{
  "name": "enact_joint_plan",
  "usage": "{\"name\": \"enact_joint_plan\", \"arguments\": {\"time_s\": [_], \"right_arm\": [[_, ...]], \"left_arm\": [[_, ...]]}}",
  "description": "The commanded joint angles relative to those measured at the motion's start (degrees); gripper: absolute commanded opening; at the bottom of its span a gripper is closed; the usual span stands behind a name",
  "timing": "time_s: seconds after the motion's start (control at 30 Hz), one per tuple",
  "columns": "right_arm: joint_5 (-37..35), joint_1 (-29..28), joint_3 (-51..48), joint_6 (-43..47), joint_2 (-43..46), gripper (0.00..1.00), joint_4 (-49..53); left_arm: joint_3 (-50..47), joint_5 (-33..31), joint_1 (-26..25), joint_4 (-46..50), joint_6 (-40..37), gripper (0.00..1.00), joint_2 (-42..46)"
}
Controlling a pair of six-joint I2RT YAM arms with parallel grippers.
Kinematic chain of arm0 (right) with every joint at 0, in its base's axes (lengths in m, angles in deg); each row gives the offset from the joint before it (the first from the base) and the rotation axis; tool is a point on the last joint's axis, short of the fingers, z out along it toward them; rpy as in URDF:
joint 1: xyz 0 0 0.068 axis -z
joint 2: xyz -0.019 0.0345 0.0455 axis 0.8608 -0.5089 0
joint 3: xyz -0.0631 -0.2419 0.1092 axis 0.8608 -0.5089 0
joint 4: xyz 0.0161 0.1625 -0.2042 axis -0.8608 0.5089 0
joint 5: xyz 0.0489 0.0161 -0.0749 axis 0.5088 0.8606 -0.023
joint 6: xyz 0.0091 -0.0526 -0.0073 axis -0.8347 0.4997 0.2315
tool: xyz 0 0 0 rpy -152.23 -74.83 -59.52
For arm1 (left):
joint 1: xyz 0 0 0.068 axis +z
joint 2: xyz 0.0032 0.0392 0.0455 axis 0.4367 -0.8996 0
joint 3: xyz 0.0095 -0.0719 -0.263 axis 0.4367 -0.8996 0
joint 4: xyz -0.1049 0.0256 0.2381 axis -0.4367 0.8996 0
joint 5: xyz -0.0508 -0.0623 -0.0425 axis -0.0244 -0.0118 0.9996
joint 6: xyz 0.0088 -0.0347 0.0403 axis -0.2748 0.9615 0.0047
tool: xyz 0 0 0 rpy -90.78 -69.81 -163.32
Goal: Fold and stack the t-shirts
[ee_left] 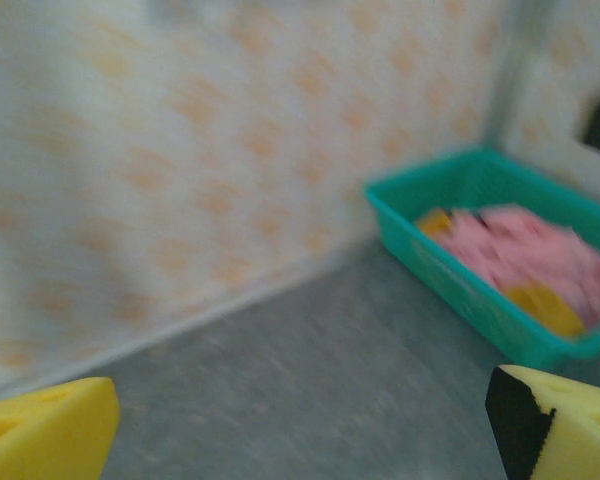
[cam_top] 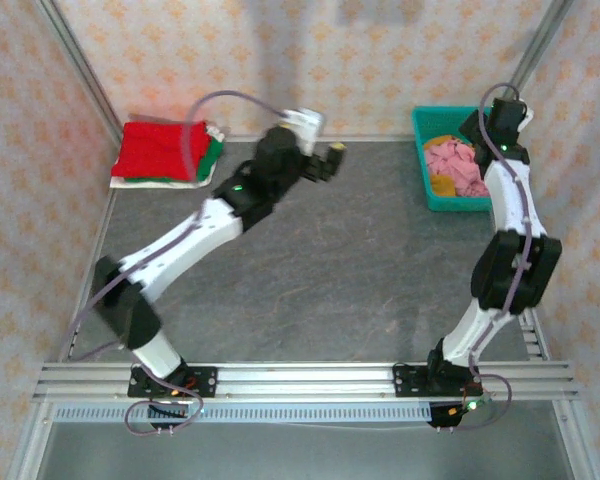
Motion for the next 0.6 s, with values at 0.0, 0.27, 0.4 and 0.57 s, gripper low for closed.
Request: {"name": "enact_joint_plan", "arguments": {"time_s": [0.0, 0.27, 0.4, 0.57], "right_arm": [[1.6, 0.6, 8.2, 0.7, -7.0, 0.87, 15.8], [5.4, 0.6, 23.7, 3.2, -24.5, 0.82, 22.5], [7.3, 0.6, 27.7, 4.6, -28.8, 0.63, 21.6], [8.3, 0.5, 31.8, 5.4, -29.6, 0.12, 23.1]], "left_arm": [[8.2, 5.5, -2.3, 13.3, -3.1, 0.96, -8.4], [15.3, 9.5, -4.5, 13.2, 1.0, 0.94, -18.9], [12.5, 9.3, -4.9, 12.1, 1.5, 0.94, -17.8], [9.3, 8.9, -4.9, 10.7, 2.6, 0.94, -15.4]]}}
